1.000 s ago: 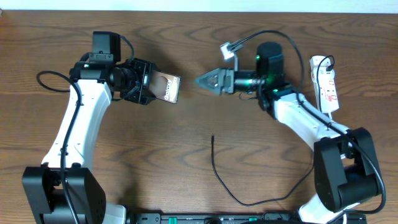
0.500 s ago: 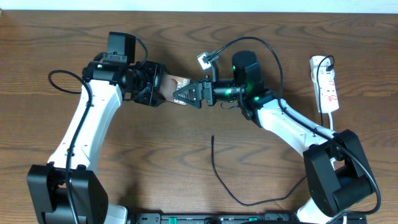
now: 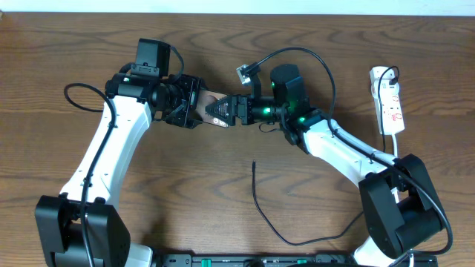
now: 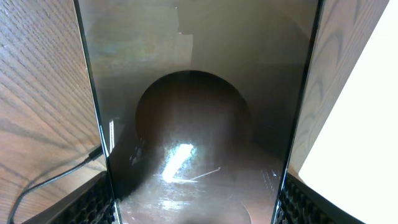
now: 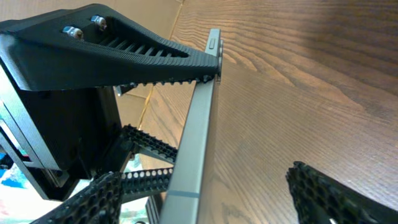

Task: Plug charger to phone and switch on socket
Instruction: 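Grasp the phone's top edge with the right gripper beside the left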

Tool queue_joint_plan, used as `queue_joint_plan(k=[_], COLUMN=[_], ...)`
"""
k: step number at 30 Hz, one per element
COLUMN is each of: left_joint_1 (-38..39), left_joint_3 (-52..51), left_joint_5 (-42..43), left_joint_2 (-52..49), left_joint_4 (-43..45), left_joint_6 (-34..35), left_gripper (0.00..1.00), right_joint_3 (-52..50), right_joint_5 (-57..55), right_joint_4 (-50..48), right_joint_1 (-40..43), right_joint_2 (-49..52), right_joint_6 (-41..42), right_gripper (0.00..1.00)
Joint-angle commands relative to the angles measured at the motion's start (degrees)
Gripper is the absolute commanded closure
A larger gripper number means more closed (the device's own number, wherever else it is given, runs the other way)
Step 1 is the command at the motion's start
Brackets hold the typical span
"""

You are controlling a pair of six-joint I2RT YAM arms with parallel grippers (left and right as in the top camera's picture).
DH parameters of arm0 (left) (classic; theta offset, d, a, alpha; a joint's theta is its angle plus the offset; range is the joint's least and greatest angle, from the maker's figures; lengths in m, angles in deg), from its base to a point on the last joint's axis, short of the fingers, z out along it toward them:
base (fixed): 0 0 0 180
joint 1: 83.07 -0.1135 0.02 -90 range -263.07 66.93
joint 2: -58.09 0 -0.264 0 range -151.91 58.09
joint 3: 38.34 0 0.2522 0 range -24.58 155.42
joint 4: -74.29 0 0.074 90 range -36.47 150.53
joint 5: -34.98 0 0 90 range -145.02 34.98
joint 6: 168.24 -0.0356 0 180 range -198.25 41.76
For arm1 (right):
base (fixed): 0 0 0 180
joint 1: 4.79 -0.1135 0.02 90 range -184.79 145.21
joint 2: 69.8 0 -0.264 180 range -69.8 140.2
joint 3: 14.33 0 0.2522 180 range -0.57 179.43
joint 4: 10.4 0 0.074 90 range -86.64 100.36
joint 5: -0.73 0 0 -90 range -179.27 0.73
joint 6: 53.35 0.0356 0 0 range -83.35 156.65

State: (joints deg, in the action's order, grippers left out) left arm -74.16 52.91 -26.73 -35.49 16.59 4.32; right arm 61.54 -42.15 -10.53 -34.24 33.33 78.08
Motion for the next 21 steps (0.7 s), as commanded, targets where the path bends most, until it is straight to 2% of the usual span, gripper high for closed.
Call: queue_joint_plan(k=[1,4,9,21], left_joint_1=[0.2,0.2,0.46,2.71], left_joint_3=[1.49,1.49,1.49,1.49], left_joint_5=[0.11,0.13,0.13,-0.98], left_joint_2=[2.08,2.08,2.08,2.08], left_joint_4=[-0.07,-0.07,-0.07,-0.02], left_joint_6=[0.96,1.42,1.64,2.23], left_gripper=[0.93,0.93,0.93,0.93], right_joint_3=[0.68,0.68,0.68,0.68], right_joint_5=[-1.84,-2.43,-3.74,-6.19], right_joint_4=[0.02,0.0,0.04,0.17], right_joint_1=[-1.31,-1.7,-2.64,-3.28], right_joint_2=[0.74,0.74,0.74,0.74], right_joint_6=[0.98,0.96,0.94,0.96], right_gripper=[0.19,0.2,0.27,0.48])
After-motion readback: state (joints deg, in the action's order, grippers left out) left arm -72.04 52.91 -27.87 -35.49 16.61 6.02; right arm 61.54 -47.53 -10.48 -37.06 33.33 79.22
